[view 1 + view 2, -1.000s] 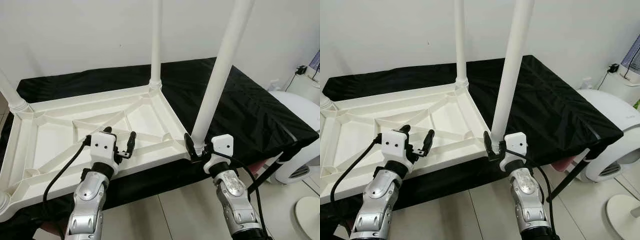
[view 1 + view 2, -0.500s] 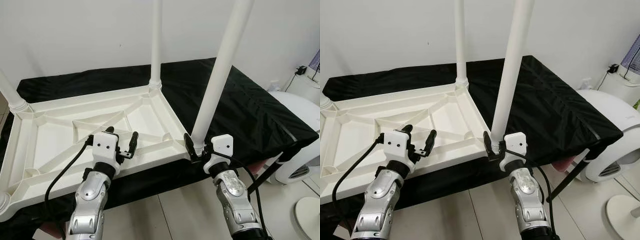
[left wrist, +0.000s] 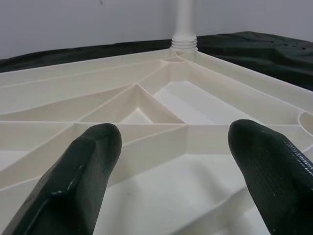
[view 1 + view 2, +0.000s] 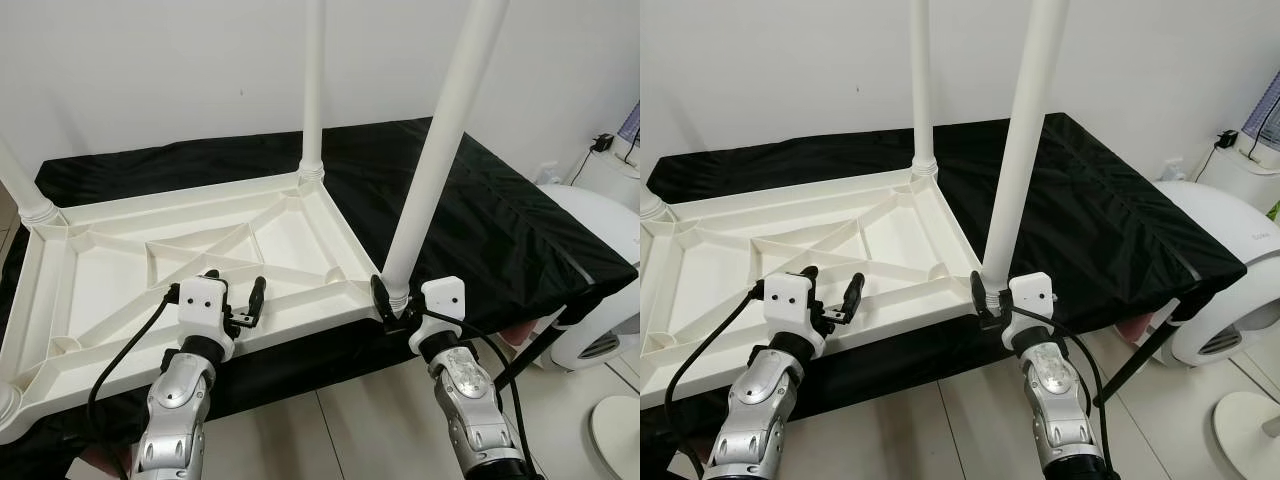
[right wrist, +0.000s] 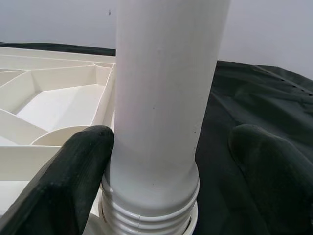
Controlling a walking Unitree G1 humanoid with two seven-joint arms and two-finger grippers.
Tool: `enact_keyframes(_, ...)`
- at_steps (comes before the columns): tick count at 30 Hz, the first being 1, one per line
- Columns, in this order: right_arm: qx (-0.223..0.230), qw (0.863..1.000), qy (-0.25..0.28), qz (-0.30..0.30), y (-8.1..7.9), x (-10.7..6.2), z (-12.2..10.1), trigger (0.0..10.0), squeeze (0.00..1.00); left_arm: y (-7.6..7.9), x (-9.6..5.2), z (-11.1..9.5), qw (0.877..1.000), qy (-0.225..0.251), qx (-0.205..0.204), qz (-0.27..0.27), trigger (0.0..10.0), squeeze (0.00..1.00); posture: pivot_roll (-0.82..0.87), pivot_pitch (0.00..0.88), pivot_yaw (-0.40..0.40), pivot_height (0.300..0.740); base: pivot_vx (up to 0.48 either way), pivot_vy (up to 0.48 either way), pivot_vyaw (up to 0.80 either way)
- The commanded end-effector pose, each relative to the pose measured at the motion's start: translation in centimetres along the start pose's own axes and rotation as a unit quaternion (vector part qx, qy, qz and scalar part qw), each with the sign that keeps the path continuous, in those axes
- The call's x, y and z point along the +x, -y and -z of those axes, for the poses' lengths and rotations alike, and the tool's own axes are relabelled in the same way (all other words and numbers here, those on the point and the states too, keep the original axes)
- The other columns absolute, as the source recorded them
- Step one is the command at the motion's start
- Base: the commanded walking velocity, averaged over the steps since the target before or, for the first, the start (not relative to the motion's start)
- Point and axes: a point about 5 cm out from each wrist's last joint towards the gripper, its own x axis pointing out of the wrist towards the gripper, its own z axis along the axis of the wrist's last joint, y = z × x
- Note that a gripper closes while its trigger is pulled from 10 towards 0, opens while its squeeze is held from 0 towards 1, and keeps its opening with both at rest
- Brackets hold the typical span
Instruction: Building children table
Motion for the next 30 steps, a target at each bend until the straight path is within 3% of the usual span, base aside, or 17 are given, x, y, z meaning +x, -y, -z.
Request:
enact_keyframes(1, -0.007, 1.0, -0.007, 0.026, 0.9, -0.3, 0.5, 10.0, 0.0, -1.6, 0.0, 0.1, 0.995, 0.0, -0.009, -0.104, 10.0, 0.0, -0.05, 0.003, 0.027, 0.74, 0.0, 0.0, 0.0)
enact_keyframes(9, -0.004, 0.999, -0.01, 0.039, 1.4, -0.8, 0.9, 10.0, 0.0, -2.6, -0.4, 0.1, 0.992, 0.002, -0.007, -0.124, 10.0, 0.0, -0.06, 0.007, 0.032, 0.74, 0.0, 0.0, 0.0)
enact_keyframes(15, -0.006, 0.998, -0.012, 0.064, 2.0, -1.9, 1.5, 10.0, 0.0, -3.7, -1.6, 0.4, 0.989, -0.002, 0.002, -0.149, 10.0, 0.0, -0.05, 0.02, 0.03, 0.74, 0.0, 0.0, 0.0)
enact_keyframes(30, -0.007, 0.995, -0.012, 0.098, 2.8, -3.2, 2.0, 10.0, 0.0, -3.7, -2.8, 0.5, 0.987, -0.001, -0.003, -0.164, 10.0, 0.0, -0.05, 0.028, 0.024, 0.74, 0.0, 0.0, 0.0)
